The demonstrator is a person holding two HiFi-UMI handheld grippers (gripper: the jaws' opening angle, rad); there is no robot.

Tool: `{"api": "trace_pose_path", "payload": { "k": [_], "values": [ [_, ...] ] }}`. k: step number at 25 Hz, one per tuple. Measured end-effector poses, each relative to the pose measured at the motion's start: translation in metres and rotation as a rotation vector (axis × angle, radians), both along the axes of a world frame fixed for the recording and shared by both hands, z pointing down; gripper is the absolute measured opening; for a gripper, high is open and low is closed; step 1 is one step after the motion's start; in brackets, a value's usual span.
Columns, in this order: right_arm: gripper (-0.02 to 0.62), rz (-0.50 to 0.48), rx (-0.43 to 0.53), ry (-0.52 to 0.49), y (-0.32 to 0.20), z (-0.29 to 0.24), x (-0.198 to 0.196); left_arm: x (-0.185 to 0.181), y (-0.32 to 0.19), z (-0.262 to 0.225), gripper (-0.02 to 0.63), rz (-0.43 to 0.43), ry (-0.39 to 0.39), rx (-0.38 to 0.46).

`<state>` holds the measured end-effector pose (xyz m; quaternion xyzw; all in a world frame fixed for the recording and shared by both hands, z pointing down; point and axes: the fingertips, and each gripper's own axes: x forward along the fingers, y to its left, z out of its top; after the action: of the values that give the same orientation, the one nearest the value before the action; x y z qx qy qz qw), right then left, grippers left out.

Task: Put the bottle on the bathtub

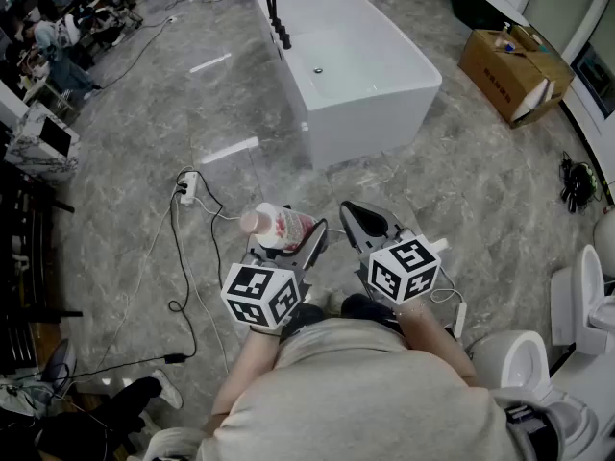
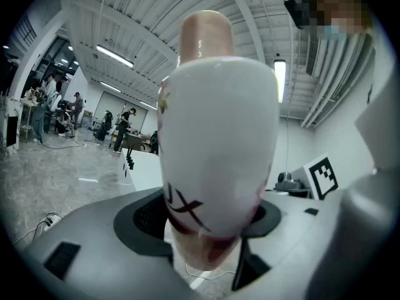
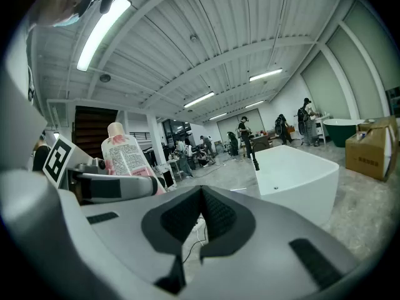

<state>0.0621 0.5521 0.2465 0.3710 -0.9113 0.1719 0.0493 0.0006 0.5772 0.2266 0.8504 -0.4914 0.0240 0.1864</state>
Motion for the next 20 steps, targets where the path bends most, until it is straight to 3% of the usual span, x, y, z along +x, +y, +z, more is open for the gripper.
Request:
{"api": "trace_pose_path", "payload": {
  "k": [8,13,20],
  "values": [
    [-0.002,-0.019,-0.004,0.015,-0.009,0.005,-0.003,-0.005,-0.014,0.016,0.295,-0.032,-0.065,-0.023],
    [-0.002,-0.004,-0.007,-0.041,-0.013,0.002,-0.001,-0.004,-0.022,0.018,0.295,-0.034,-0.069,-0.023],
    [-0.001,-0.014,-0.043,-0.036,-0.021,0.019,0.013,0.011,-0.034,0.019,0.295,-0.057,-0.042,0.0]
  ]
}}
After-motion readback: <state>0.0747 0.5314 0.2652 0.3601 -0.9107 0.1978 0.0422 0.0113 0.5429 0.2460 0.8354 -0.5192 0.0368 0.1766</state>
